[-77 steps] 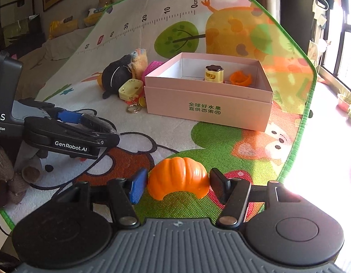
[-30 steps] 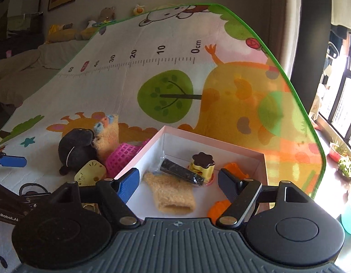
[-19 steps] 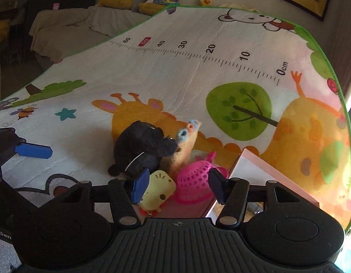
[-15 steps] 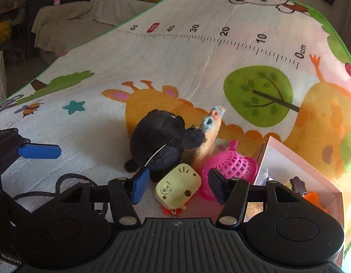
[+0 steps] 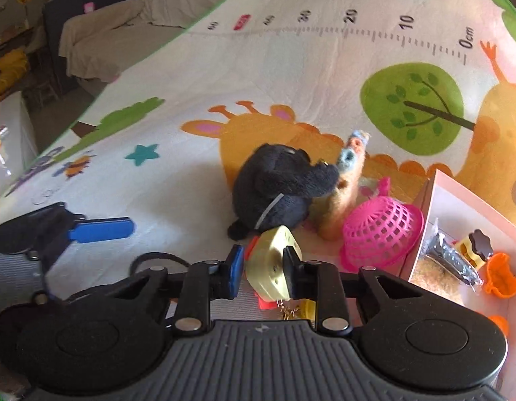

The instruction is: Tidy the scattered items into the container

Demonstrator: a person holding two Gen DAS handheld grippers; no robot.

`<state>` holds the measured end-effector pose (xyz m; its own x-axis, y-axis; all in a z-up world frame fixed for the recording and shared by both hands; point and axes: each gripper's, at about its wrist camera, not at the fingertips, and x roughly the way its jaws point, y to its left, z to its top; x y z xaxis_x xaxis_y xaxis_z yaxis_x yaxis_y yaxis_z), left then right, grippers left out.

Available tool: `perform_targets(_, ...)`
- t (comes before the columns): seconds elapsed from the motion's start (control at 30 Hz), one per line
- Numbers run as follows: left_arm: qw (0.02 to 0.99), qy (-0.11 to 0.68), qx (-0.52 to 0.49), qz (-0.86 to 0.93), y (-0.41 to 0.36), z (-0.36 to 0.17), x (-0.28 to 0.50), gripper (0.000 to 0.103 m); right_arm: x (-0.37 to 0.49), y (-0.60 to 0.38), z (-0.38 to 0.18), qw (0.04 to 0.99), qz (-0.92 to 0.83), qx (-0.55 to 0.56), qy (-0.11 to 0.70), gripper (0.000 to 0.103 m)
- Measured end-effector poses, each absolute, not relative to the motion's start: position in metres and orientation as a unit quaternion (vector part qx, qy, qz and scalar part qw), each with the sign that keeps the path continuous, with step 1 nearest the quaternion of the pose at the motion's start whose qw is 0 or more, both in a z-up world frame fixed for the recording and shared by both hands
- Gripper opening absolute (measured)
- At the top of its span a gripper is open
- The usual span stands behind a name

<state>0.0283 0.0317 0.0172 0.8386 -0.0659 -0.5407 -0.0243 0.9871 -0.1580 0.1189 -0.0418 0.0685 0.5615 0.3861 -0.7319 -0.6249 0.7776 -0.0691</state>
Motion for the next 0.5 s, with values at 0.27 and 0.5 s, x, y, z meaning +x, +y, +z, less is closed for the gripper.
perform_targets(0.27,0.957,0.281,-0.074,-0.013,0.029,0.018,0.027,0.103,0.154,-0.047,0.108,0.932,0.199,-0.118,0.279,0.031)
perform_targets(0.5,0.952,0.291,-0.091,-0.017,0.033,0.016,0.029,0.103,0.219,-0.054,0.075,0.917,0.170,-0.057,0.355,0.010)
